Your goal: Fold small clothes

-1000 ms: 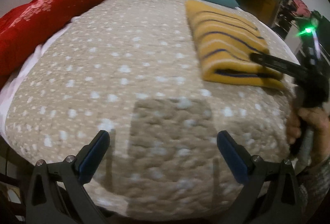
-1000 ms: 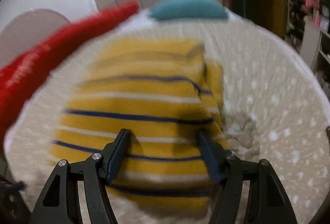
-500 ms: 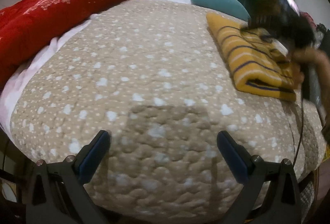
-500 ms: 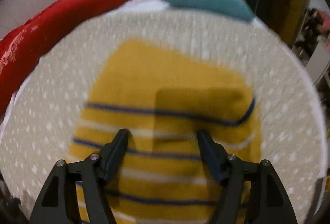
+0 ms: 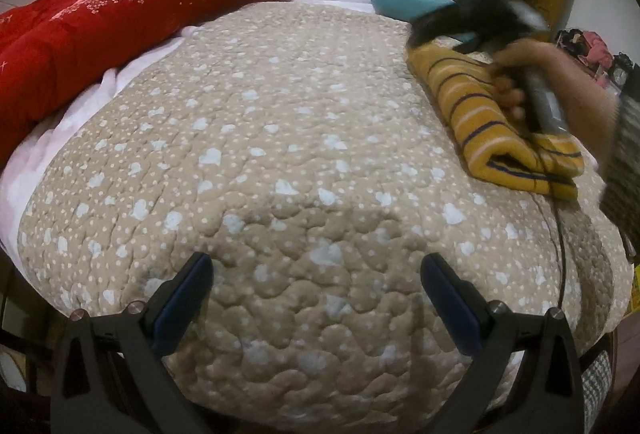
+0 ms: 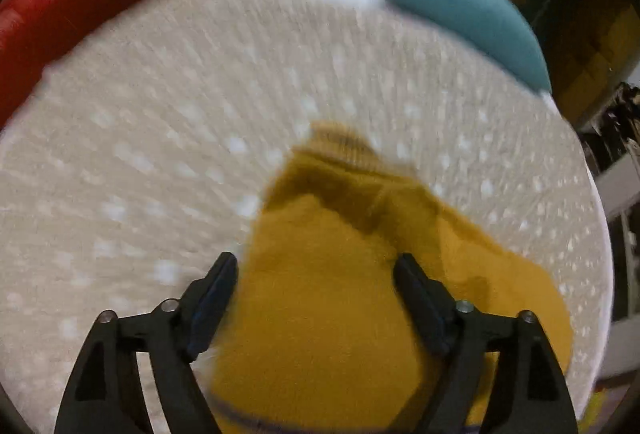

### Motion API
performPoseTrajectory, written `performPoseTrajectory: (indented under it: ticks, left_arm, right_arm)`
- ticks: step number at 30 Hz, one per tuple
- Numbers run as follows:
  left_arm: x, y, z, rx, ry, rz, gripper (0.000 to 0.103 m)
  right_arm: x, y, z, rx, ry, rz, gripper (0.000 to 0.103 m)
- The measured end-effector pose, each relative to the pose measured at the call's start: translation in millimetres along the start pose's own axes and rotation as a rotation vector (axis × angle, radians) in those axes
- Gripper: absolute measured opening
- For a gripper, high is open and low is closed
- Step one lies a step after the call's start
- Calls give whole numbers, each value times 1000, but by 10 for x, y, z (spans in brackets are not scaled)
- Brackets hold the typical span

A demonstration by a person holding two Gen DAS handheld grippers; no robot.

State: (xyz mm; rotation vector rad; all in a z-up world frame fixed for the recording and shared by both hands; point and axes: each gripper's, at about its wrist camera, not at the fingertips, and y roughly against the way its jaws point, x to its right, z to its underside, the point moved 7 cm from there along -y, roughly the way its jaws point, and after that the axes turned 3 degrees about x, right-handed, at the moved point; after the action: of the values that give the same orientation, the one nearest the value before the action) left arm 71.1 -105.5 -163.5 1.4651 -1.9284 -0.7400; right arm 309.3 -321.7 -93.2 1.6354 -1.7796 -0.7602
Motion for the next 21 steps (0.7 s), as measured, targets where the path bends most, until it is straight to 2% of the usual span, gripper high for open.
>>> performPoseTrajectory:
  ticks: [2, 5, 7, 8, 9, 10, 11, 14, 17, 21]
  left_arm:
    - [24, -6, -7, 1, -4, -10, 103]
    - [47, 10, -36, -6, 5, -10, 103]
    - [68, 26, -109, -13, 12, -3, 103]
    - [98, 40, -166, -11, 5, -4, 103]
    - [153, 64, -246, -4, -13, -7, 103]
    - [203, 84, -316, 6, -30, -5, 103]
    - [278, 112, -400, 19, -51, 0, 103]
    - [567, 108, -672, 43, -123, 7, 103]
    - [944, -32, -915, 41, -180, 43, 103]
    - [1477, -446, -1248, 9, -222, 107, 103]
  right_arm:
    - [145, 384, 60, 103, -86, -32, 80]
    - [471, 771, 337, 198, -178, 1, 81]
    - [760, 675, 545, 171, -198, 78, 82]
    - [900, 514, 734, 100, -204, 106, 82]
    - [987, 388, 856, 45, -212, 85, 84]
    - [1052, 385, 936, 53, -237, 46, 84]
    - [1133, 518, 959, 101, -275, 18, 84]
    - [1261, 846, 1043, 165, -355, -6, 85]
    - [1357, 1087, 1212, 218, -356, 3, 85]
    - [1529, 1370, 1602, 285, -357, 61, 85]
